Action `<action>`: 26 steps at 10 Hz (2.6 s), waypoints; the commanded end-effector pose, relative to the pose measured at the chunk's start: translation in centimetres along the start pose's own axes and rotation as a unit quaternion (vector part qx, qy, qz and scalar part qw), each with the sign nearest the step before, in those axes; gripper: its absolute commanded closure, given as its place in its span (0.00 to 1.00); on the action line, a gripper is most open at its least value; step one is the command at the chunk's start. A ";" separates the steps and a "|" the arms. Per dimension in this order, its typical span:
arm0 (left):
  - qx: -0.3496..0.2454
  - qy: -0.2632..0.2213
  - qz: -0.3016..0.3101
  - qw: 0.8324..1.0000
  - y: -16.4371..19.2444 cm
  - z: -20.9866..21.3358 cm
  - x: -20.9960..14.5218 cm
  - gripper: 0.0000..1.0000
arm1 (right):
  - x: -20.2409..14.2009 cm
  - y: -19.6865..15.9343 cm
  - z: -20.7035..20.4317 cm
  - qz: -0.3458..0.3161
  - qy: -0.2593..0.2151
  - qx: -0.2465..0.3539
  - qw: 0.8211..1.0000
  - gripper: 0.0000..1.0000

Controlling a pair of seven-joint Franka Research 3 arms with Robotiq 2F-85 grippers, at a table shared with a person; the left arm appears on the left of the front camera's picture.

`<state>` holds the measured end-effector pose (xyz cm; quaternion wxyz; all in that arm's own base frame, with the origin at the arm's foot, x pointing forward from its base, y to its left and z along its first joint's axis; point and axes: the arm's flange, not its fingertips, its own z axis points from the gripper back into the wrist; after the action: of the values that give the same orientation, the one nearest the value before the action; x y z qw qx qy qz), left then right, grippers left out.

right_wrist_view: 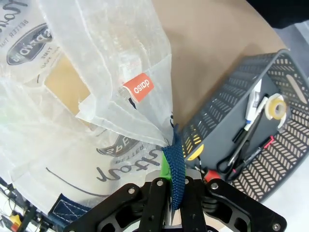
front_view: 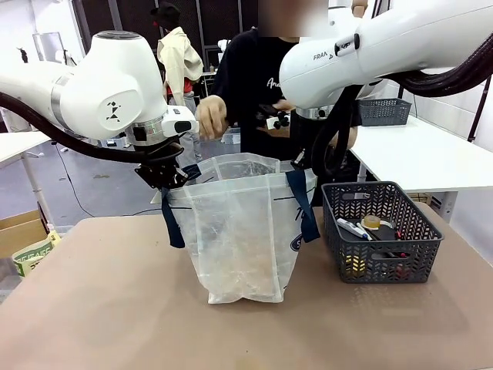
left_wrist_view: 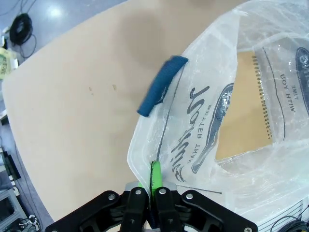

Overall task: Transfer purchased items from the store into the shopping bag.
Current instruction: Move the Reusable shopping bag to the right side of the table.

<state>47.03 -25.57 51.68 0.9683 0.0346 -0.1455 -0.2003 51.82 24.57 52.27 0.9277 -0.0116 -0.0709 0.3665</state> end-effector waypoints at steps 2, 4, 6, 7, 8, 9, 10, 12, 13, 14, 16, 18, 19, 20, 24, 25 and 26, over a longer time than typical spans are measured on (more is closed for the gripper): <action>0.001 0.000 0.002 1.000 0.3 0.0 0.0 1.00 | -0.1 -0.2 0.0 -0.002 0.000 0.000 1.000 1.00; 0.001 0.000 0.002 1.000 0.3 0.0 0.0 1.00 | -0.1 -0.2 0.0 -0.002 0.000 0.000 1.000 1.00; 0.001 0.000 0.002 1.000 0.3 0.0 0.0 1.00 | -0.1 -0.2 0.0 -0.002 0.000 0.000 1.000 1.00; 0.001 0.000 0.002 1.000 0.3 0.0 0.0 1.00 | -0.1 -0.2 0.0 -0.002 0.000 0.000 1.000 1.00; 0.001 0.000 0.002 1.000 0.3 0.0 0.0 1.00 | -0.1 -0.2 0.0 -0.002 0.000 0.000 1.000 1.00; 0.001 0.000 0.002 1.000 0.3 0.0 0.0 1.00 | -0.1 -0.2 0.0 -0.002 0.000 0.000 1.000 1.00; 0.001 0.000 0.002 1.000 0.3 0.0 0.0 1.00 | -0.1 -0.2 0.0 -0.002 0.000 0.000 1.000 1.00; 0.001 0.000 0.002 1.000 0.3 0.0 0.0 1.00 | -0.1 -0.2 0.0 -0.002 0.000 0.000 1.000 1.00; 0.001 0.000 0.002 1.000 0.3 0.0 0.0 1.00 | -0.1 -0.2 0.0 -0.002 0.000 0.000 1.000 1.00; 0.001 0.000 0.002 1.000 0.3 0.0 0.0 1.00 | -0.1 -0.2 0.0 -0.002 0.000 0.000 1.000 1.00; 0.001 0.000 0.002 1.000 0.3 0.0 0.0 1.00 | -0.1 -0.2 0.0 -0.002 0.000 0.000 1.000 1.00; 0.001 0.000 0.002 1.000 0.3 0.0 0.0 1.00 | -0.1 -0.2 0.0 -0.002 0.000 0.000 1.000 1.00; 0.001 0.000 0.002 1.000 0.3 0.0 0.0 1.00 | -0.1 -0.2 0.0 -0.002 0.000 0.000 1.000 1.00; 0.001 0.000 0.002 1.000 0.3 0.0 0.0 1.00 | -0.1 -0.2 0.0 -0.002 0.000 0.000 1.000 1.00; 0.001 0.000 0.002 1.000 0.3 0.0 0.0 1.00 | -0.1 -0.2 0.0 -0.002 0.000 0.000 1.000 1.00; 0.001 0.000 0.002 1.000 0.3 0.0 0.0 1.00 | -0.1 -0.2 0.0 -0.002 0.000 0.000 1.000 1.00; 0.001 0.000 0.002 1.000 0.3 0.0 0.0 1.00 | -0.1 -0.2 0.0 -0.002 0.000 0.000 1.000 1.00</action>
<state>47.03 -25.57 51.67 0.9683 0.0346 -0.1455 -0.2002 51.82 24.57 52.27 0.9277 -0.0116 -0.0709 0.3665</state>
